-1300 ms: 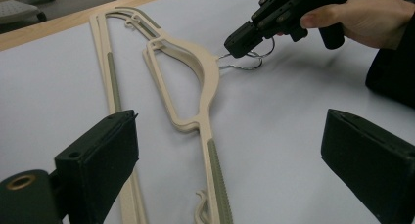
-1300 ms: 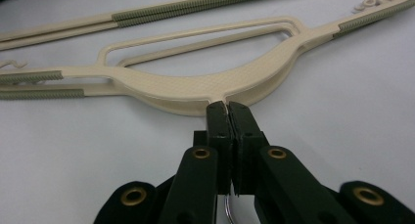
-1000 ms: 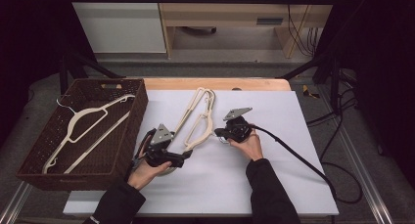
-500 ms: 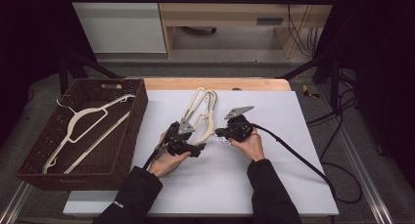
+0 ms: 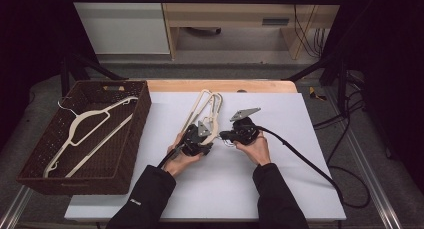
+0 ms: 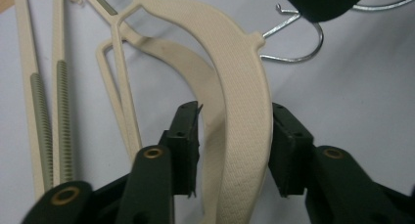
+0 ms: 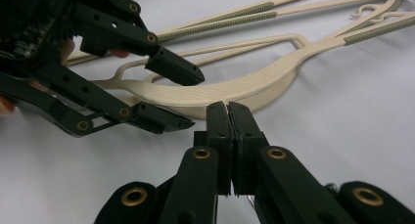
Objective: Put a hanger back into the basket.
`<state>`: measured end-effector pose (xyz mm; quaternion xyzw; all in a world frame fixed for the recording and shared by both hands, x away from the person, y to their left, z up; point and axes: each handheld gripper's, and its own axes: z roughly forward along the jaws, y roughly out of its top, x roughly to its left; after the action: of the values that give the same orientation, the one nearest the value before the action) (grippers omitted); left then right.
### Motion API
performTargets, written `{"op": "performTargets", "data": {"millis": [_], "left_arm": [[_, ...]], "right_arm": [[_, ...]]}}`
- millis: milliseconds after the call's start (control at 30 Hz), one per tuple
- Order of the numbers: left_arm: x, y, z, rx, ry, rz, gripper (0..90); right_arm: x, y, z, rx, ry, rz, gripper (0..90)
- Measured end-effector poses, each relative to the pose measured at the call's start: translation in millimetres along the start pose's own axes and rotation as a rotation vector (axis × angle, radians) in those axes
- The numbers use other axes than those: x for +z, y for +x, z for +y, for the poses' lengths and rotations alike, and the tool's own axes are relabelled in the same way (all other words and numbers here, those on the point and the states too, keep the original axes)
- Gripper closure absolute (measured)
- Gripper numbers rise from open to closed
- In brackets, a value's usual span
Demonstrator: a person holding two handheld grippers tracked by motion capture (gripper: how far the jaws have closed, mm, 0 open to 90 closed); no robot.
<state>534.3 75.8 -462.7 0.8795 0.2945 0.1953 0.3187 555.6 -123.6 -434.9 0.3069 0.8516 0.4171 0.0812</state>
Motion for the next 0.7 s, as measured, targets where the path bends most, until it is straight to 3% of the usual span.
{"op": "performTargets", "data": {"millis": [67,133,200,367,467,600,700], "left_arm": [[-0.3,0.5,-0.3,0.002,0.014,-0.018,66.8],[-1.0,-2.1,0.2,0.01,0.008,-0.01,71.1],[-1.8,-3.6,0.4,0.028,0.014,-0.001,71.8],[-6.5,-3.5,1.4,0.02,0.005,-0.005,72.5],[-10.3,-4.4,2.1,0.024,0.001,0.007,73.0],[-14.5,-2.1,1.3,0.024,0.009,0.019,74.5],[-20.6,-0.6,1.8,0.011,-0.007,0.023,74.9]], "right_arm": [[-0.1,0.1,0.0,-0.001,0.001,0.0,89.3],[0.2,0.5,0.0,0.004,-0.001,0.001,89.3],[-0.6,0.5,0.0,0.001,-0.001,0.007,89.2],[-3.5,4.1,0.4,-0.014,-0.025,-0.007,88.5],[-11.2,8.0,2.1,-0.023,-0.069,-0.005,84.6],[-36.9,13.4,9.2,-0.03,-0.172,0.012,78.5],[-60.0,16.8,11.4,-0.034,-0.235,-0.027,70.3]]}}
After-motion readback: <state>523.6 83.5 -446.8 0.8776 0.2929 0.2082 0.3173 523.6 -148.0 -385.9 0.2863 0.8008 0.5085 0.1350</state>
